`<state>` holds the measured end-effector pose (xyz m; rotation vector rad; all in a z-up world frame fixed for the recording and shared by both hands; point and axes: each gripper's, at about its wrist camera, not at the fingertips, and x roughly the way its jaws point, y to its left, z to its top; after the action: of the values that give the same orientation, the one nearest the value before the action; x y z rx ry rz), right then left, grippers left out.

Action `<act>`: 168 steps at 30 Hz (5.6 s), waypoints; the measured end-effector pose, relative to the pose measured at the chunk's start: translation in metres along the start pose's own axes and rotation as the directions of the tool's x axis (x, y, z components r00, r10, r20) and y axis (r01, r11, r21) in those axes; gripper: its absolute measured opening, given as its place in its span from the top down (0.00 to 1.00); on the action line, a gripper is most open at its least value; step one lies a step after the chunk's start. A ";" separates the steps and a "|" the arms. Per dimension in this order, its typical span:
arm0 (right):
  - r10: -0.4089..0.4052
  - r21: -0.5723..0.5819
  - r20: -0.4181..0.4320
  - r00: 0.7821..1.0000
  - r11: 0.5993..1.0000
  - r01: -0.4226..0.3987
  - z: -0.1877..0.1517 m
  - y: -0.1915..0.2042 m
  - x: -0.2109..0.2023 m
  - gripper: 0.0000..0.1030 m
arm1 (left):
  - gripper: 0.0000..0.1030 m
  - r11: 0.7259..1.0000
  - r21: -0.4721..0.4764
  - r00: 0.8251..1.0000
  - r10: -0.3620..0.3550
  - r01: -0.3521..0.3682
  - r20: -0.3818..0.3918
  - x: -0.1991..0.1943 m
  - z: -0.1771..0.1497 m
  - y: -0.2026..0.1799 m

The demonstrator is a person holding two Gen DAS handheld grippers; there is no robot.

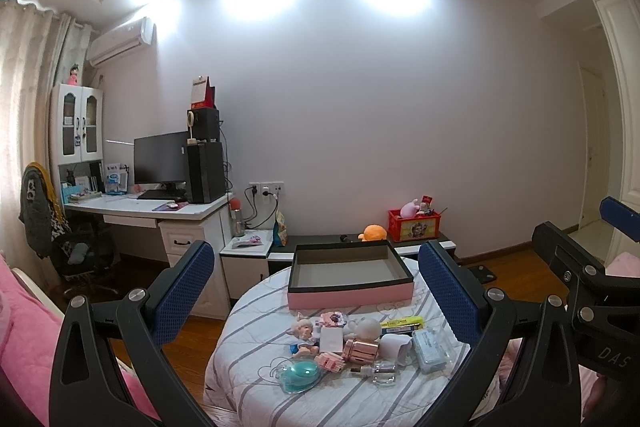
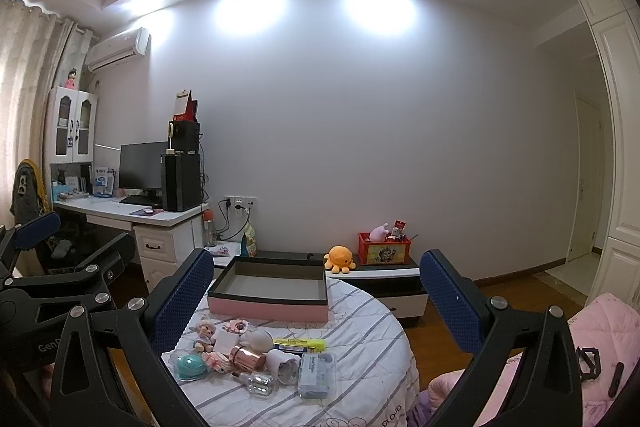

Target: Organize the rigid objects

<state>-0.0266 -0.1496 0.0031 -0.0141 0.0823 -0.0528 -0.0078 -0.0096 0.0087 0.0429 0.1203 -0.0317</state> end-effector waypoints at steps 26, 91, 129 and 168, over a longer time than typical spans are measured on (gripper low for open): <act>-0.007 -0.020 -0.398 0.917 1.000 -0.001 -0.130 -0.022 0.132 0.00 | 0.00 1.000 -0.025 0.910 -0.010 -0.001 -0.414 0.147 -0.153 0.048; 0.252 0.046 -0.560 0.790 0.961 -0.274 -0.109 0.009 0.395 0.40 | 0.40 0.957 -0.005 0.809 -0.248 0.290 -0.533 0.404 -0.086 0.002; 0.214 0.055 -0.269 0.939 0.977 -0.207 -0.043 -0.012 0.211 0.11 | 0.00 0.997 0.035 0.991 -0.064 0.069 -0.120 0.176 -0.035 0.034; 0.062 -0.008 -0.414 0.908 0.997 -0.072 -0.142 -0.008 0.149 0.00 | 0.00 0.988 0.028 0.882 -0.120 0.149 -0.456 0.164 -0.175 0.020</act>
<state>0.1092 -0.1671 -0.1509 -0.0232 0.5094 0.0148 0.1350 0.0138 -0.1839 0.1042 0.5932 -0.1653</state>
